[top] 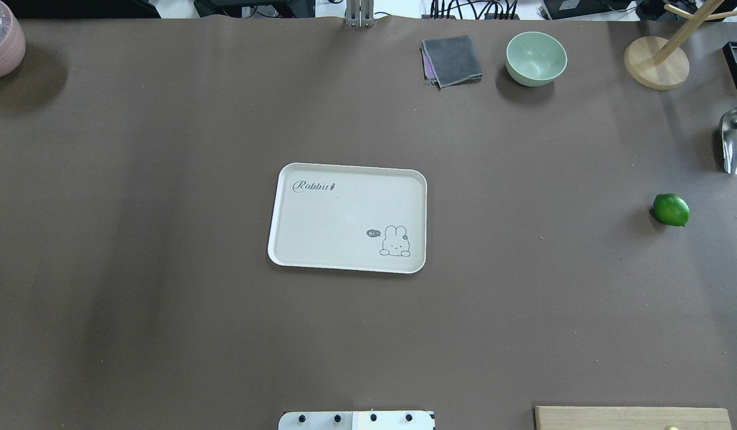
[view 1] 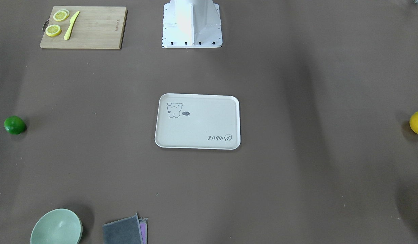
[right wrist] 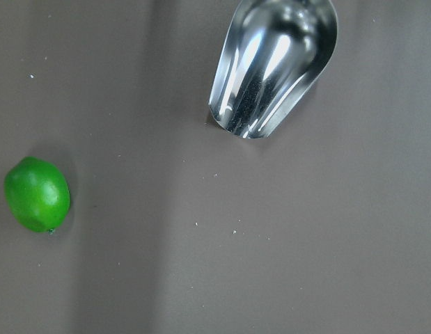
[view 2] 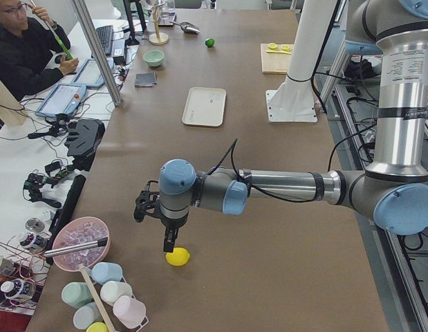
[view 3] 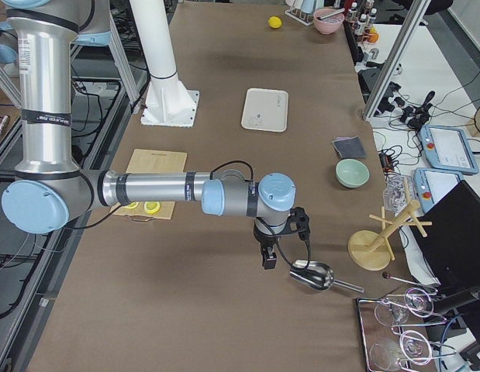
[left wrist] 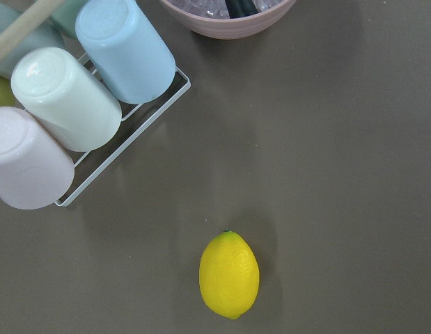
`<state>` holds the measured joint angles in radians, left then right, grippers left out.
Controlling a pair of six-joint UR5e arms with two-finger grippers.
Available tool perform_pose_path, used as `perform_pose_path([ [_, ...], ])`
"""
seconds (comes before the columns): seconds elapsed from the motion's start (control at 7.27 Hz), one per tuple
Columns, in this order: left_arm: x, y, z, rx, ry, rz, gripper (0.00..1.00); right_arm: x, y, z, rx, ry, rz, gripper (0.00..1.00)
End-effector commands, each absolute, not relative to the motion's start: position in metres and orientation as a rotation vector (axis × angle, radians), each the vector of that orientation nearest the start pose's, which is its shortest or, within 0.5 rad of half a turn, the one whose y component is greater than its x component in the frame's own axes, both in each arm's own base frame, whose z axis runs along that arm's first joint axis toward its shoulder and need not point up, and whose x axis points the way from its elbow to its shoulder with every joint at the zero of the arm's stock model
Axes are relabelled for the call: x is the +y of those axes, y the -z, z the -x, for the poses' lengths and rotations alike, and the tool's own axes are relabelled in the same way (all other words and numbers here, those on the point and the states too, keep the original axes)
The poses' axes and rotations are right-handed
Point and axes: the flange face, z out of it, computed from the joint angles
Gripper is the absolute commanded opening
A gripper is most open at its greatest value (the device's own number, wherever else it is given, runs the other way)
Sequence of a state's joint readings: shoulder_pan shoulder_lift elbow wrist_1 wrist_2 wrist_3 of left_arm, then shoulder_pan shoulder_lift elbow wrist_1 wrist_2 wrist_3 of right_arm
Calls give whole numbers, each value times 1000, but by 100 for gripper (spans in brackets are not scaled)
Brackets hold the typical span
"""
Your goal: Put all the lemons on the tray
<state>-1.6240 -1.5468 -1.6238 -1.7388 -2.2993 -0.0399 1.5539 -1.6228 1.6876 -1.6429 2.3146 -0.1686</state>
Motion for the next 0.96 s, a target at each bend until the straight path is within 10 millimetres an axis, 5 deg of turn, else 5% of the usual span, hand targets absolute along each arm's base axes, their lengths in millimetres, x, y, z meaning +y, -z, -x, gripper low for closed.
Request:
perform_pose_path([
  [0.0,-490,-628,93,725,13,-201,98,-471,-631,-58,-743,143,-46,100],
  [0.55,-489,-628,93,726,13,-199,98,-469,-625,-55,-781,149,-61,100],
  [0.83,-493,-623,85,817,-4,-200,98,-486,-611,-55,-777,151,-84,100],
])
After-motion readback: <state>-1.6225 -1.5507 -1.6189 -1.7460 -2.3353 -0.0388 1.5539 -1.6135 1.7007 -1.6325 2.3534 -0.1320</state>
